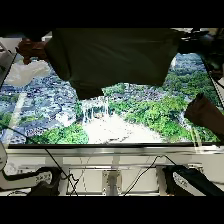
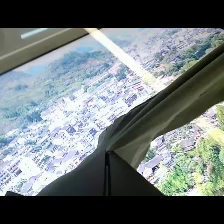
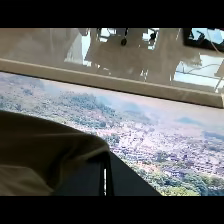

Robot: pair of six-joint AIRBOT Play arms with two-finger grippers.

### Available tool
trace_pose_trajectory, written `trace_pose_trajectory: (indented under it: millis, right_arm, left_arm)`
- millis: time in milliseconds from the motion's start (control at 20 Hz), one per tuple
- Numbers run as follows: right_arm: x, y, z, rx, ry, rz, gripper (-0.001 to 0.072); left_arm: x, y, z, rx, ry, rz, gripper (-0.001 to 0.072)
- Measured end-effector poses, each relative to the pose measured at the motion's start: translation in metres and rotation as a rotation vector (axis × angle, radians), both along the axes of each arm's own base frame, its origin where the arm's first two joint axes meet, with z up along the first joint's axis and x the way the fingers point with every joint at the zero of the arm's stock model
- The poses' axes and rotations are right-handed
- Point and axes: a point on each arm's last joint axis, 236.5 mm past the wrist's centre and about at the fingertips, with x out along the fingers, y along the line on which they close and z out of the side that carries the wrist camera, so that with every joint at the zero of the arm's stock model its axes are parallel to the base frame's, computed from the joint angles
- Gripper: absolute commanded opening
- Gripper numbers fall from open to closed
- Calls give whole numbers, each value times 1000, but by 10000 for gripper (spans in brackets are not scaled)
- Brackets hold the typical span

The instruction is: Fold the shirts.

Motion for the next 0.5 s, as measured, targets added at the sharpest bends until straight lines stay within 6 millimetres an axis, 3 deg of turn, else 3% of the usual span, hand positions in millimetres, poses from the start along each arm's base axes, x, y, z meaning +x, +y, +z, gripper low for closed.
trace_pose_trajectory:
  millis: [100, 250, 400, 500]
  right_arm:
    - [-40, 0, 26, 17, -22, 10, 31]
    - [-94, 7, 47, 65, -23, 49, 31]
    - [-129, 17, 51, 126, 4, 88, 31]
    - [-136, 20, 44, 147, 40, 96, 31]
  left_arm:
    - [-33, -1, 27, 15, -49, 1, 7]
    - [-78, -3, 57, 20, -104, 9, 7]
    - [-100, -4, 61, 24, -90, 10, 7]
    - [-96, -3, 53, 11, -60, 22, 7]
